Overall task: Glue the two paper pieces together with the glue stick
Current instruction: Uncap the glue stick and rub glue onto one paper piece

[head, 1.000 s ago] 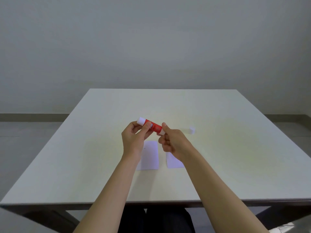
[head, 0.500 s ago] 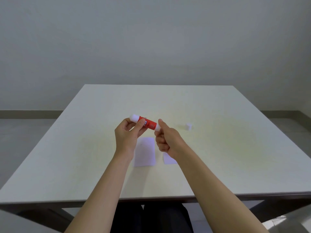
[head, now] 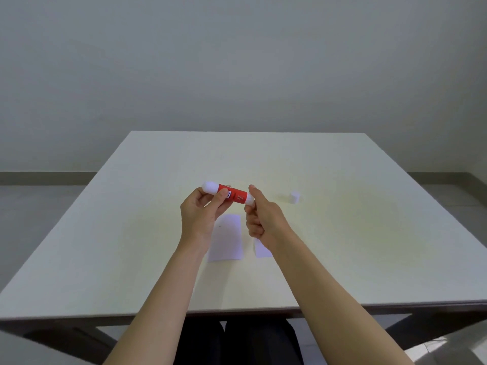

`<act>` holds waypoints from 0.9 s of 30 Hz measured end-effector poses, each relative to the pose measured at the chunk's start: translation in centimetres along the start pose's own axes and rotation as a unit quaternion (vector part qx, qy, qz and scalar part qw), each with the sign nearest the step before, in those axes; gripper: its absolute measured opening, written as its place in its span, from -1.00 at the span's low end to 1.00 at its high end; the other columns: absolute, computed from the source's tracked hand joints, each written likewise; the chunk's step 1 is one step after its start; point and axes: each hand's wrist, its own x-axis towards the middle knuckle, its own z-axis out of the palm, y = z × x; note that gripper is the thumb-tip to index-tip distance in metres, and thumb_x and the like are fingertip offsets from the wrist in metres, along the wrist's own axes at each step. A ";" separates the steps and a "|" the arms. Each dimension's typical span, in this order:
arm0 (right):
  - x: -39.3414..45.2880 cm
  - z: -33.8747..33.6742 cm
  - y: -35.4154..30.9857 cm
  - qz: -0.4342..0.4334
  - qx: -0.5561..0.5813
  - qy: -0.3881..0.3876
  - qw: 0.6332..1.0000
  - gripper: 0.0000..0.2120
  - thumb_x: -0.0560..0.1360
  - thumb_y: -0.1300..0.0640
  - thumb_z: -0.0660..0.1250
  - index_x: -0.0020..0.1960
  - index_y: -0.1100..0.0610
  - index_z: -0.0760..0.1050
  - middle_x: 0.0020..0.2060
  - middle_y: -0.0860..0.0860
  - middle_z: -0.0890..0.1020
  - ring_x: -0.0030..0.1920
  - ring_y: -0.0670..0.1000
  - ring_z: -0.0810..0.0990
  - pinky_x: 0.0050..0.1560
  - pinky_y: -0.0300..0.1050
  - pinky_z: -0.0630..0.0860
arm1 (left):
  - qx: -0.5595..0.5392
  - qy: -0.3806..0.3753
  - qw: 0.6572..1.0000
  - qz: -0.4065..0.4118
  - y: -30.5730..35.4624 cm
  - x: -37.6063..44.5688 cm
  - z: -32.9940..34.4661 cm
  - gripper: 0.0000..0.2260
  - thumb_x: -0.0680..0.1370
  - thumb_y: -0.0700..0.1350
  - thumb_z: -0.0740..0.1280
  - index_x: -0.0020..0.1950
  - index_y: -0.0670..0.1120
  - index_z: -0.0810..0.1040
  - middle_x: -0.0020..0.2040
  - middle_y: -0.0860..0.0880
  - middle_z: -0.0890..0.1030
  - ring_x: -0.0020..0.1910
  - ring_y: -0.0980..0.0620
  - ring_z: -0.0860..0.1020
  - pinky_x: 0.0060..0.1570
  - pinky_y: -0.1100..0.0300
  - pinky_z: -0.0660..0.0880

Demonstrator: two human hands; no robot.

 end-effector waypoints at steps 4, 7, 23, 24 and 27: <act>-0.2 -0.3 0.0 -0.070 -0.038 -0.022 0.997 -0.63 0.53 -0.13 0.27 -0.15 0.18 0.55 -0.49 0.02 0.50 -0.57 -0.02 0.37 -0.48 -0.24 0.29 | -0.016 0.008 1.000 -0.004 -0.3 0.0 -0.4 -0.88 0.46 -0.27 0.40 -0.02 -0.24 0.58 -0.12 -0.05 0.71 -0.06 0.02 0.69 -0.07 0.25 0.60; -0.4 -0.4 0.1 -0.153 -0.039 -0.069 0.985 -0.79 0.57 0.06 0.27 0.05 0.19 0.54 -0.30 0.08 0.58 -0.44 0.00 0.46 -0.35 -0.21 0.39 | -0.018 0.008 1.000 -0.003 -0.4 0.1 -0.6 -0.88 0.47 -0.27 0.40 -0.02 -0.25 0.58 -0.15 -0.02 0.72 -0.06 0.00 0.69 -0.07 0.25 0.59; -0.1 -0.3 0.5 -0.110 0.141 -0.127 0.976 -0.86 0.53 0.15 0.33 0.00 0.23 0.56 -0.37 0.01 0.52 -0.43 0.00 0.46 -0.36 -0.21 0.48 | 0.150 -0.054 0.987 0.035 -0.8 0.5 -1.4 -0.86 0.43 -0.11 0.46 -0.04 0.07 0.68 -0.11 0.17 0.72 -0.05 0.29 0.63 -0.07 0.45 0.48; 0.1 -0.4 0.3 -0.119 0.161 -0.098 0.975 -0.90 0.53 0.18 0.33 -0.10 0.20 0.58 -0.39 0.02 0.48 -0.45 -0.01 0.41 -0.38 -0.22 0.44 | 0.182 -0.077 0.980 0.025 -0.4 0.7 -2.3 -0.75 0.42 -0.08 0.47 0.08 0.07 0.64 -0.05 0.20 0.70 0.01 0.36 0.60 -0.07 0.49 0.46; 0.7 -1.4 0.0 -0.160 0.152 -0.009 0.975 -0.88 0.51 0.19 0.35 -0.20 0.17 0.54 -0.43 0.03 0.45 -0.47 -0.03 0.33 -0.39 -0.23 0.36 | 0.370 -0.178 0.911 -0.029 0.9 1.8 -6.1 -0.35 0.37 0.07 0.46 0.43 0.02 0.37 0.37 0.14 0.45 0.38 0.28 0.34 0.33 0.27 0.29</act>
